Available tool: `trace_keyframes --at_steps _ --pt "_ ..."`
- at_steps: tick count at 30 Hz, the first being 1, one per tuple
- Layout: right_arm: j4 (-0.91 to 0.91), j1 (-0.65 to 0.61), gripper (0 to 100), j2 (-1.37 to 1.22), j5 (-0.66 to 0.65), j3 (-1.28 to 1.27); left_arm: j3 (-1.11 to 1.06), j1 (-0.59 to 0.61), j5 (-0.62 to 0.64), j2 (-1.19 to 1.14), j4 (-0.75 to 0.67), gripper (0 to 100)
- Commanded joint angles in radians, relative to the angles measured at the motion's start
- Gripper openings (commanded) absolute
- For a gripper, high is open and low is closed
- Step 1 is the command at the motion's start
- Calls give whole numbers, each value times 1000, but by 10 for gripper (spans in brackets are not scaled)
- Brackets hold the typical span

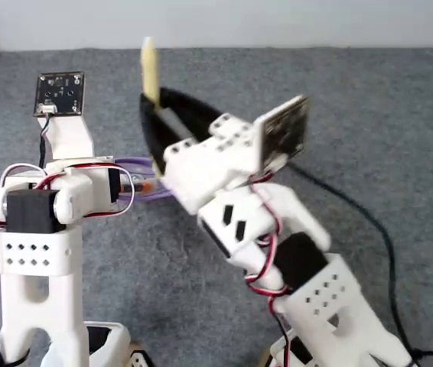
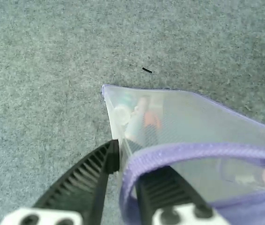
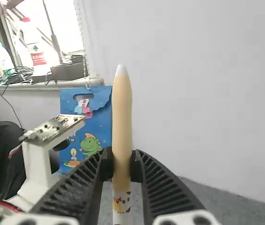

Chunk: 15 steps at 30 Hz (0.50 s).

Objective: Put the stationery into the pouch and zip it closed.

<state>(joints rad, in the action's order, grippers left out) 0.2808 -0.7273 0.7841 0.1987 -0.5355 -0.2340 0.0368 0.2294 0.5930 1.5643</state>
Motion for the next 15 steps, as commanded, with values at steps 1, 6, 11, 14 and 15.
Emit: trace_keyframes --at_steps 1,6,11,14,15 --pt "-142 -51 8 31 -52 -71 28 -5 -6 3 -17 12" --pt "-174 -77 8 30 -86 -161 28 -3 -6 3 -17 12" --pt "-165 -74 9 39 -123 -255 28 0 -6 3 -17 12" --pt "-111 -74 39 39 -172 -287 28 0 -6 3 -17 12" --pt "-81 -74 72 39 -173 -285 28 0 -6 3 -18 12"
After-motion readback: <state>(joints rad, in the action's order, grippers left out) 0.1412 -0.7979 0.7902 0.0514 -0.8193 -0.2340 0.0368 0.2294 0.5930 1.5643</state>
